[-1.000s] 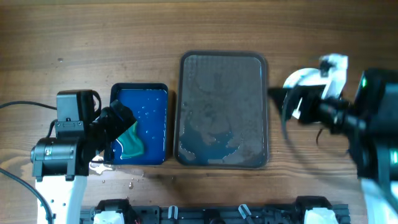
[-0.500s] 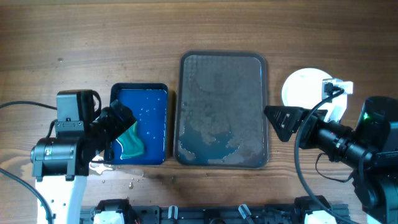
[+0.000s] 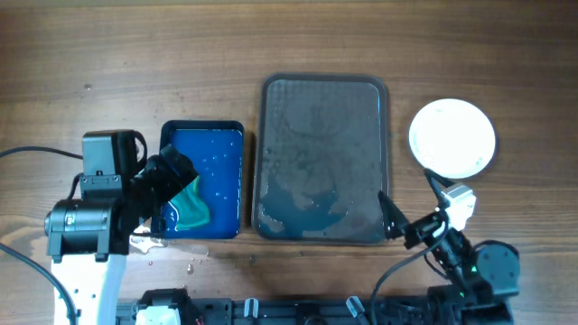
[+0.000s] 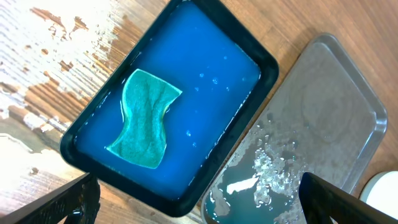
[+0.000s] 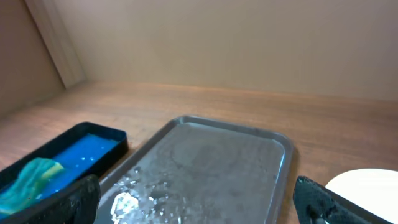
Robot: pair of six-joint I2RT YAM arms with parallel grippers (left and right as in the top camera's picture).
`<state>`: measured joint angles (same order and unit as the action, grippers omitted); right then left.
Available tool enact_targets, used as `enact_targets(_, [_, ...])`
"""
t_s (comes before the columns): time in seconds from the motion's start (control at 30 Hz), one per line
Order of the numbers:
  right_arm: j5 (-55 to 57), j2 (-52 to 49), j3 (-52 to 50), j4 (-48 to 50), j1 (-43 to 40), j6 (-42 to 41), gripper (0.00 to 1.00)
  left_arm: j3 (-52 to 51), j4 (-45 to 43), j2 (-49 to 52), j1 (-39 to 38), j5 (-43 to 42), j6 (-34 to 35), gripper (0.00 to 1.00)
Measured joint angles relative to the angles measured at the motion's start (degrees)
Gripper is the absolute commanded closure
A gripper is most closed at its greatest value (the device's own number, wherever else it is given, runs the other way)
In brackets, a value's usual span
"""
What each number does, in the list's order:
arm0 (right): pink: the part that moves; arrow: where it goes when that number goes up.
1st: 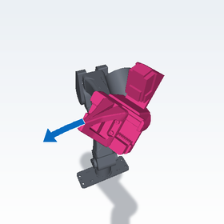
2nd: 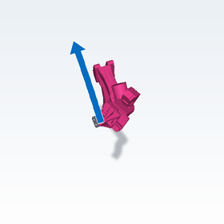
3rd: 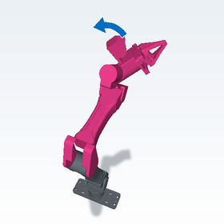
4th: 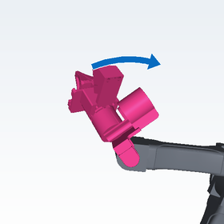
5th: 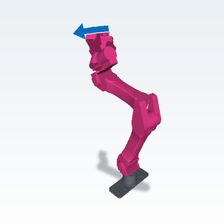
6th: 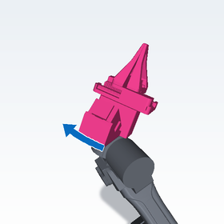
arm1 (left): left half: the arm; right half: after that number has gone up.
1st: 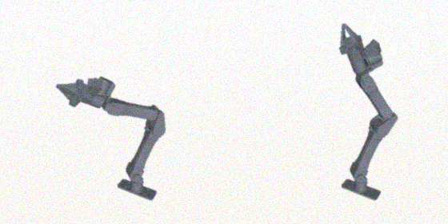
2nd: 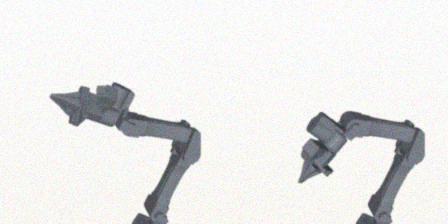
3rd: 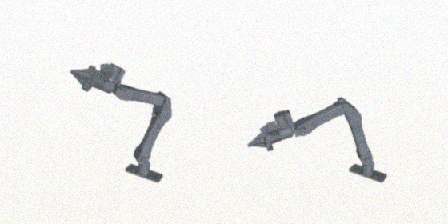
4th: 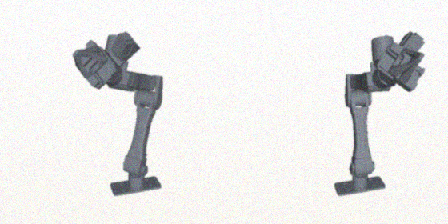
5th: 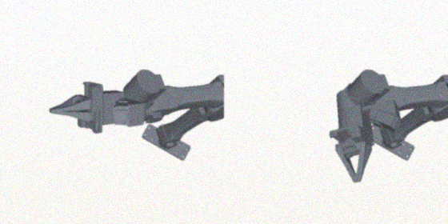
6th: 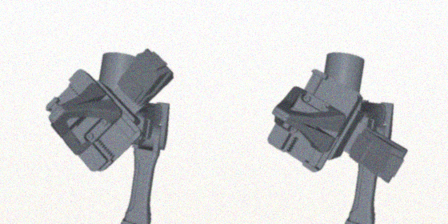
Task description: Clean dirty plates on tray and stack at the side
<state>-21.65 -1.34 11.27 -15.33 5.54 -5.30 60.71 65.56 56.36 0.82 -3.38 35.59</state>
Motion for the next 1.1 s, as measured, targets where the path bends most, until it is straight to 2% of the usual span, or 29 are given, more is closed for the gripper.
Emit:
enact_targets(0.2, [0.52, 0.35, -10.49, 16.7, 0.0, 0.31, 0.0, 0.0, 0.02, 0.0, 0.0, 0.0, 0.0, 0.0])
enact_targets(0.63, [0.52, 0.35, -10.71, 16.76, 0.0, 0.31, 0.0, 0.0, 0.02, -0.02, 0.0, 0.0, 0.0, 0.0])
enact_targets(0.73, [0.52, 0.35, -10.71, 16.76, 0.0, 0.31, 0.0, -1.68, -0.31, -2.99, 0.0, 0.39, -0.02, 0.0])
enact_targets(0.8, [0.57, 0.46, -10.8, 16.81, 0.0, 0.31, 0.0, -6.19, -5.99, -10.78, 0.02, 2.45, 0.0, 0.0])
enact_targets(0.87, [0.79, 0.46, -10.82, 16.98, 0.0, 0.31, 0.0, -13.73, -19.08, -20.98, 0.02, 2.62, -0.94, 0.0])
enact_targets(1.0, [0.76, 0.55, -10.86, 16.9, 0.0, 0.46, 0.0, -34.56, -44.76, -38.18, 0.07, -4.33, -9.31, 0.0])
enact_targets(1.1, [0.79, 0.66, -10.88, 16.9, 0.0, 0.46, 0.0, -48.15, -51.95, -49.22, 0.07, -9.22, -12.9, 0.0])
